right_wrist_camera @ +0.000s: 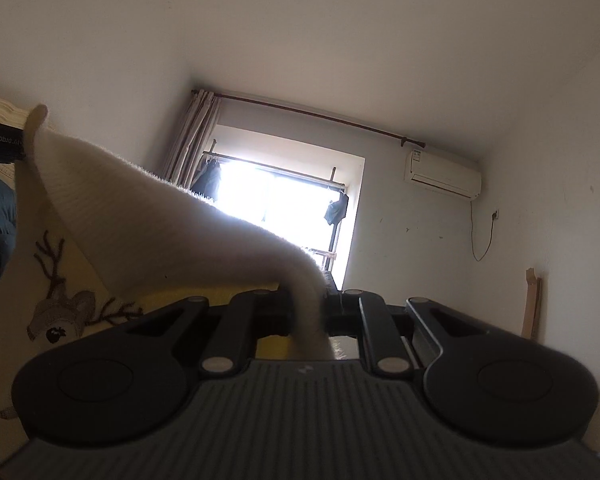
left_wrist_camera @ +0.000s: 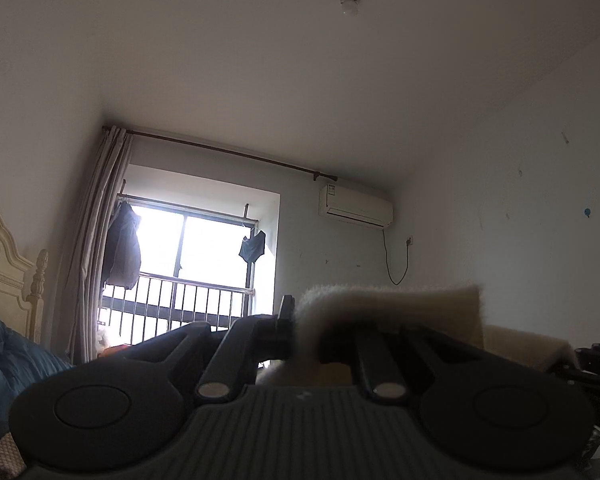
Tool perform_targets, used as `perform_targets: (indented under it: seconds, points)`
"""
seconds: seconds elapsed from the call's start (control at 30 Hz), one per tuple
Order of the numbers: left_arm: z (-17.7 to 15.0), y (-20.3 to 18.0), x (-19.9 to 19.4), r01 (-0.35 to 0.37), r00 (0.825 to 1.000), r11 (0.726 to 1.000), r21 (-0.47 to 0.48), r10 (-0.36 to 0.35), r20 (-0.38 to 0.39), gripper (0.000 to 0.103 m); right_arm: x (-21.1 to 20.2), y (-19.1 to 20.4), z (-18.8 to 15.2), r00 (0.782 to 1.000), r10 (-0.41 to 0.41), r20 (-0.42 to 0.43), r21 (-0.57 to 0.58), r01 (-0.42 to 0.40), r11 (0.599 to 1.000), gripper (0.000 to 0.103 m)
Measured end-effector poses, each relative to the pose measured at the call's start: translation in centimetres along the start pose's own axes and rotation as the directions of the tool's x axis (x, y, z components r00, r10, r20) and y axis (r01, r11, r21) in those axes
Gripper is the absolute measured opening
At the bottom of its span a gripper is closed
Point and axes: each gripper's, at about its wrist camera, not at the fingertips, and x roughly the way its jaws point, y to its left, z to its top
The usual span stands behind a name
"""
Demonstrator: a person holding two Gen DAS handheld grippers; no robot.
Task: Fold clothes
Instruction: 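Raise both grippers high, holding the cream sweater up and shaking it out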
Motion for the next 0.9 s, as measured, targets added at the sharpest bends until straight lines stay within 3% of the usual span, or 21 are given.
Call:
perform_targets:
  seconds: [0.47, 0.7, 0.9]
  points:
    - [8.1, -5.6, -5.8, 0.015, 0.982, 0.996, 0.087, -0.031, 0.185, 0.010, -5.3, -3.0, 10.3, 0.969, -0.035, 0.246, -0.046, 0.048, 0.998, 0.011]
    - [10.1, -7.8, -7.6, 0.035, 0.974, 0.994, 0.108, -0.058, 0.218, 0.011, -7.9, -4.3, 12.5, 0.951, -0.038, 0.306, -0.035, 0.051, 0.998, 0.011]
    - [9.5, -8.6, -8.0, 0.034, 0.978, 0.994, 0.103, -0.054, 0.200, 0.011, -8.5, -4.3, 11.4, 0.948, -0.037, 0.317, -0.056, 0.058, 0.997, 0.011]
